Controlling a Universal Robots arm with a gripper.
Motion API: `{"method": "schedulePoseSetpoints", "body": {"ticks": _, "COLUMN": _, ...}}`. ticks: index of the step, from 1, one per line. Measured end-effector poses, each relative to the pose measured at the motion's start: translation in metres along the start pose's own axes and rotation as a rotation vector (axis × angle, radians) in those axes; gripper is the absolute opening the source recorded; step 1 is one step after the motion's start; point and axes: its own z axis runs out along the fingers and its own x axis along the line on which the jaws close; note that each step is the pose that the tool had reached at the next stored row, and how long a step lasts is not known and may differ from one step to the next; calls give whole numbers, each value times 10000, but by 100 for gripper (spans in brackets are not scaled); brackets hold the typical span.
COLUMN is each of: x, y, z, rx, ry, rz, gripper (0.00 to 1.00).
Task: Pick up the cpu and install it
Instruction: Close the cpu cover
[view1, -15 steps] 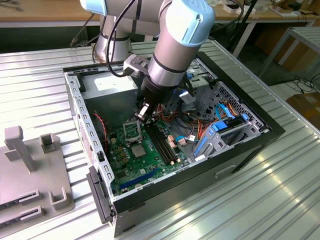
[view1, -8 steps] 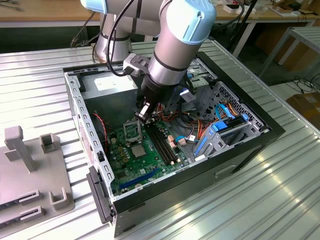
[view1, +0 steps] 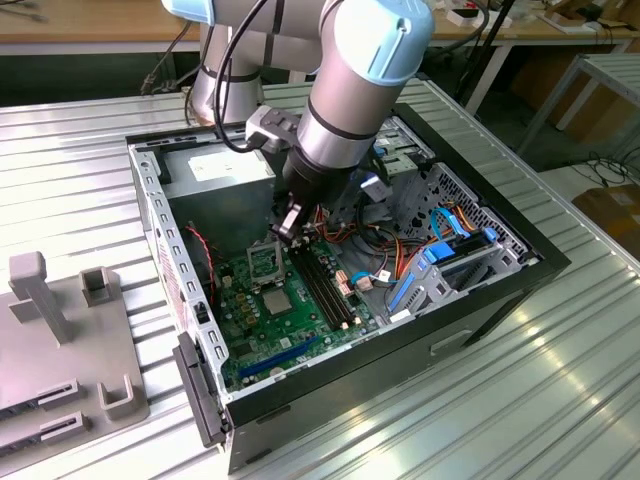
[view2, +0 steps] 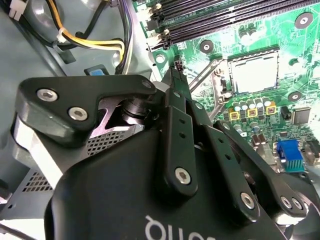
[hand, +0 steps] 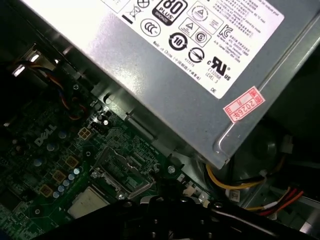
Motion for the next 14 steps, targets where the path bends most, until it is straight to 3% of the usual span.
{"method": "schedulePoseSetpoints", "body": {"ticks": 14, "x": 11, "y": -4, "z": -71, "rx": -9, "ry": 117, "rz": -722, "gripper": 11}}
